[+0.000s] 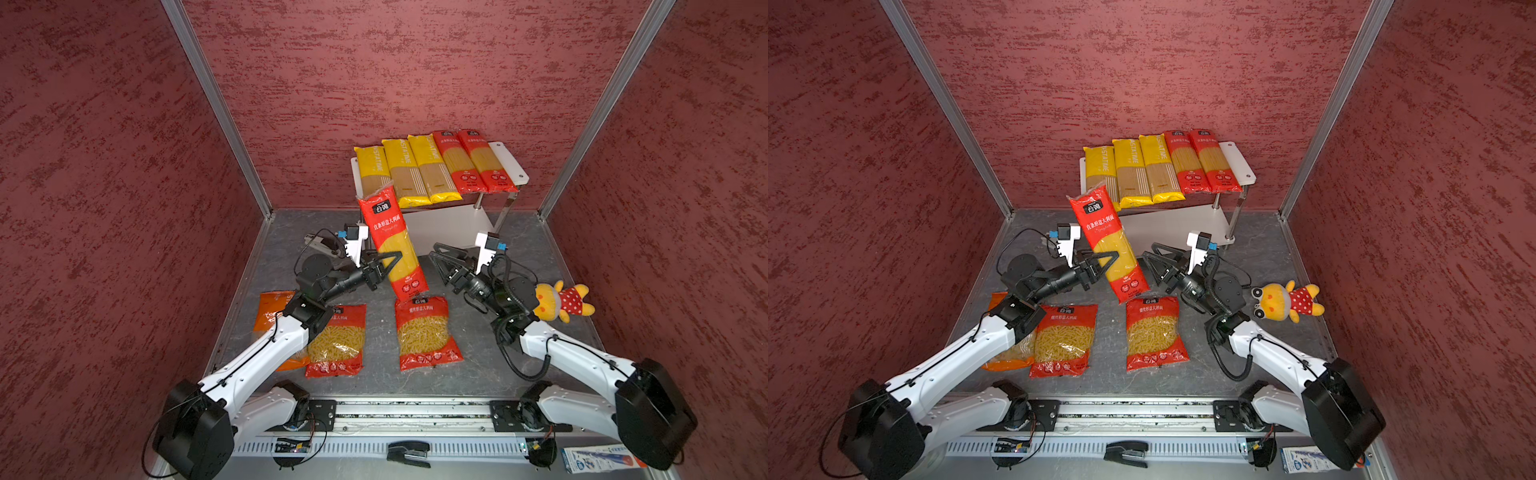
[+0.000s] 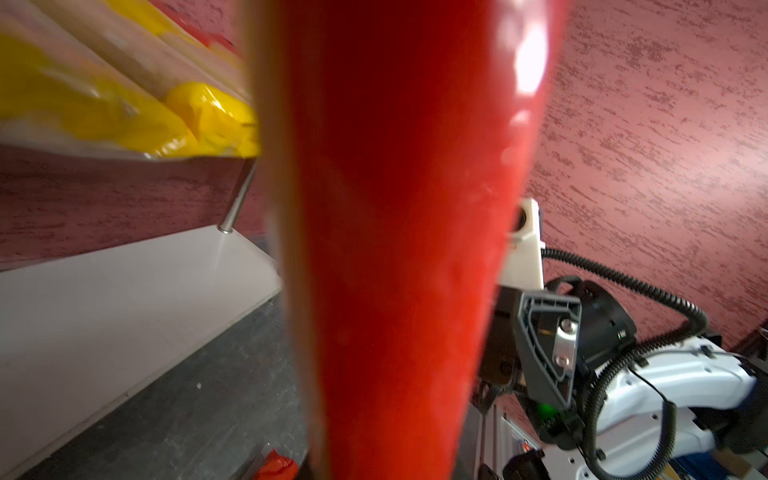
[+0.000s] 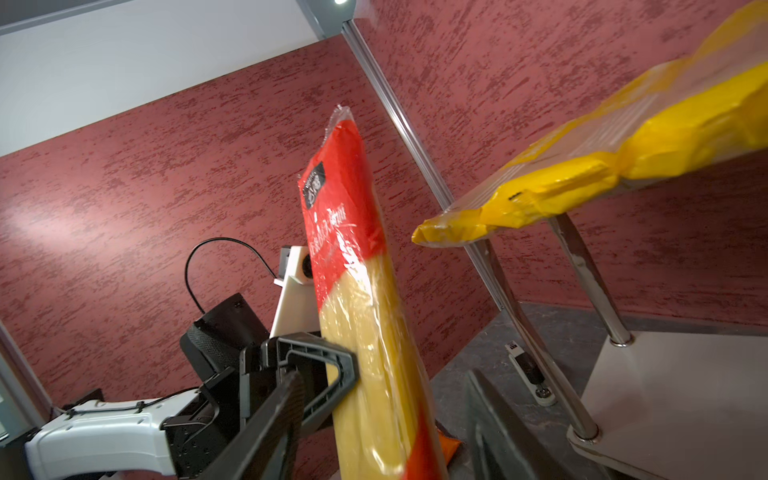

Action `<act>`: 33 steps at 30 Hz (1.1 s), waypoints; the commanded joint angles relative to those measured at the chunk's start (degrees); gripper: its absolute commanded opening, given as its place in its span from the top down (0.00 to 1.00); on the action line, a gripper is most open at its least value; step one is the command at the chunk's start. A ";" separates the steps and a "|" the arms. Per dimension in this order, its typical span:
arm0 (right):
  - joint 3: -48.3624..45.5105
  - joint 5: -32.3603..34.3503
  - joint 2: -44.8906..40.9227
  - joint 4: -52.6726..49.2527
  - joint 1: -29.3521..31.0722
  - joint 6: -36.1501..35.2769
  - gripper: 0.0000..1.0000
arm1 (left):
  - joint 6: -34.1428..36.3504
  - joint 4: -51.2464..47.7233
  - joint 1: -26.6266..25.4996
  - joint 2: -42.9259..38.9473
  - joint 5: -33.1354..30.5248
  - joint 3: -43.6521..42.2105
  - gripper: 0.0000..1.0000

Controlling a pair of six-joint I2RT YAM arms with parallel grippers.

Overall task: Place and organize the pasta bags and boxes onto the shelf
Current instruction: 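Raise the red bag with the right gripper while the left tilts its top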

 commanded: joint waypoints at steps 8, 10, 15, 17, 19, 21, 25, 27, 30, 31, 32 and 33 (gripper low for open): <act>-7.16 4.46 1.82 5.34 0.49 8.07 0.30 | -3.36 14.57 -0.60 1.57 -8.68 8.13 0.93; -7.09 3.79 4.17 9.03 0.87 9.97 0.29 | -4.34 15.40 -1.27 2.49 -8.77 8.89 0.92; -4.93 1.95 9.28 17.73 1.09 14.49 0.28 | -6.02 16.80 -3.38 4.32 -10.24 9.89 0.92; -3.60 1.10 10.74 20.30 1.16 15.81 0.28 | -7.07 17.61 -3.88 5.11 -10.36 9.90 0.92; -2.59 0.70 11.75 21.92 1.24 16.54 0.28 | -8.28 18.34 -4.12 5.76 -10.01 9.97 0.92; -1.83 0.42 12.78 23.50 1.25 17.03 0.28 | -9.18 19.09 -4.31 6.30 -9.87 10.06 0.91; -1.05 0.39 15.24 27.93 1.25 19.07 0.30 | -10.23 19.78 -4.44 6.84 -10.00 10.14 0.92; -0.55 0.12 16.27 30.42 1.23 20.27 0.34 | -10.42 19.61 -4.42 6.93 -9.77 10.35 0.92; 1.84 -1.61 19.04 31.94 1.32 22.05 0.42 | -11.25 19.86 -4.44 7.36 -9.32 10.42 0.91; 2.51 -2.17 19.42 32.29 1.40 22.36 0.44 | -11.63 20.07 -4.40 7.46 -9.30 10.35 0.91; 2.96 -2.39 19.67 32.52 1.42 22.51 0.47 | -11.85 20.37 -4.44 7.55 -9.39 10.24 0.92; 3.27 -2.59 19.90 32.61 1.51 22.60 0.50 | -12.04 20.48 -4.40 7.54 -9.32 10.24 0.91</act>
